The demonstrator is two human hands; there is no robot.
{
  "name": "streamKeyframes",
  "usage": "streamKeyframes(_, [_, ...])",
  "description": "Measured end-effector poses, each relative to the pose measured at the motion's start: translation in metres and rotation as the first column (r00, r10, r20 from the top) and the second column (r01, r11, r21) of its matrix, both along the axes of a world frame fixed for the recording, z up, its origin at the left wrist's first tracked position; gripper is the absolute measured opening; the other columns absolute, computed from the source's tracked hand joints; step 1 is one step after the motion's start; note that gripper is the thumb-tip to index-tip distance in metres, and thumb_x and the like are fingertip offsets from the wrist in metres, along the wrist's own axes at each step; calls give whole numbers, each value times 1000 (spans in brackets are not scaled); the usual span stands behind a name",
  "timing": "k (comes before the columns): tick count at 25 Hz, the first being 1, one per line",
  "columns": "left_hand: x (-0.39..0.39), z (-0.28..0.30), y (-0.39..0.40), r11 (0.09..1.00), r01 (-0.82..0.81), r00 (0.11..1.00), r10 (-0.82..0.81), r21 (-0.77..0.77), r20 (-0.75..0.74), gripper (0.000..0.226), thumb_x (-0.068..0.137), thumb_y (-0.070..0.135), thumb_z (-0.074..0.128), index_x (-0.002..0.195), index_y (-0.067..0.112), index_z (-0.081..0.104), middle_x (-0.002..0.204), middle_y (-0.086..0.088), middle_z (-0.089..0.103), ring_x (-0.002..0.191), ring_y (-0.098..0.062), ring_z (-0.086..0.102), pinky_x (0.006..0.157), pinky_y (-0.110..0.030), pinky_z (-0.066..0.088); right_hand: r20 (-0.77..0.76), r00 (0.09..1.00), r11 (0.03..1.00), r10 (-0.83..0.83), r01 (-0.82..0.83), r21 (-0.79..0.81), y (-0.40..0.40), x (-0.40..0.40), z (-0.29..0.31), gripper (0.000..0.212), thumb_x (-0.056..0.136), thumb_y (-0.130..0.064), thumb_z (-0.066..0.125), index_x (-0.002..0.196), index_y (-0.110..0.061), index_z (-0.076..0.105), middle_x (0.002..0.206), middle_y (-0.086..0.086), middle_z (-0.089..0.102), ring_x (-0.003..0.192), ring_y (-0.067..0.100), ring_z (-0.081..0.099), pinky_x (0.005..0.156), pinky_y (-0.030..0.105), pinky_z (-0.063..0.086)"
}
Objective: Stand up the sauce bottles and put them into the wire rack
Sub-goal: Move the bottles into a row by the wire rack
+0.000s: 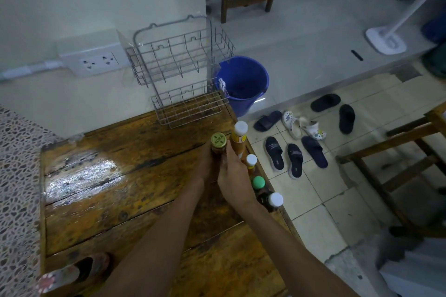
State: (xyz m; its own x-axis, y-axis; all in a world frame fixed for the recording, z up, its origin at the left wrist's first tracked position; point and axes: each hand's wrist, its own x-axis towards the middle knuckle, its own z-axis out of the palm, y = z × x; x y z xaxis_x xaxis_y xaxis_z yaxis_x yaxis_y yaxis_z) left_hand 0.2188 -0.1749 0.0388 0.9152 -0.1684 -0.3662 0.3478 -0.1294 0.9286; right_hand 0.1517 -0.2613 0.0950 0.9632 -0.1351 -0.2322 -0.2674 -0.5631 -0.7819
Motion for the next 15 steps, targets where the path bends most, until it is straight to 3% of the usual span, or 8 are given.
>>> streamKeyframes(2, [-1, 0, -1, 996, 6, 998, -12, 86, 66, 18, 103, 14, 61, 116, 27, 60, 113, 8, 66, 101, 7, 60, 89, -18, 45, -19, 1000, 1000, 16, -16, -20, 0, 2, 0, 64, 105, -7, 40, 162, -16, 13, 155, 11, 46, 140, 20, 47, 107, 5, 20])
streamKeyframes(5, [-3, -1, -3, 985, -4, 993, -16, 173, 118, 26, 99, 11, 65, 121, 21, 55, 112, 7, 61, 97, 14, 54, 81, -4, 41, -54, 998, 999, 32, -34, -26, 0, 4, -2, 68, 103, -6, 41, 162, -17, 10, 158, 10, 42, 143, 19, 43, 106, 11, 20])
streamKeyframes(9, [-4, 6, -3, 980, -5, 992, -21, 199, 126, 36, 98, 14, 67, 130, 12, 52, 119, 0, 58, 110, -14, 59, 96, -32, 47, -60, 997, 998, 49, -51, -32, 1, 2, 5, 67, 103, -6, 42, 162, -17, 11, 154, 13, 47, 137, 22, 50, 106, 16, 31])
streamKeyframes(11, [-8, 9, -2, 983, -32, 997, 19, 182, 73, 45, 98, 14, 67, 138, 7, 48, 126, -4, 56, 121, -21, 57, 99, -35, 45, -34, 999, 998, 39, -40, -54, -1, 0, 12, 64, 104, -8, 43, 162, -14, 16, 147, 15, 52, 128, 25, 56, 100, 21, 41])
streamKeyframes(13, [-21, 11, 8, 972, -98, 995, 98, 212, 11, 55, 95, 20, 72, 143, 9, 48, 131, 3, 52, 126, -20, 55, 104, -39, 48, -25, 1000, 998, 9, -10, -58, -1, -8, 19, 59, 104, -10, 45, 160, -10, 23, 147, 13, 53, 130, 24, 55, 95, 19, 41])
streamKeyframes(15, [-56, 7, 30, 940, -149, 989, 136, 308, 64, 63, 90, 27, 78, 144, 16, 47, 134, 9, 47, 125, -12, 51, 100, -31, 46, -23, 999, 998, 45, -46, -39, 6, -20, 26, 56, 105, -14, 46, 158, -10, 28, 151, 10, 50, 137, 23, 49, 103, 22, 40])
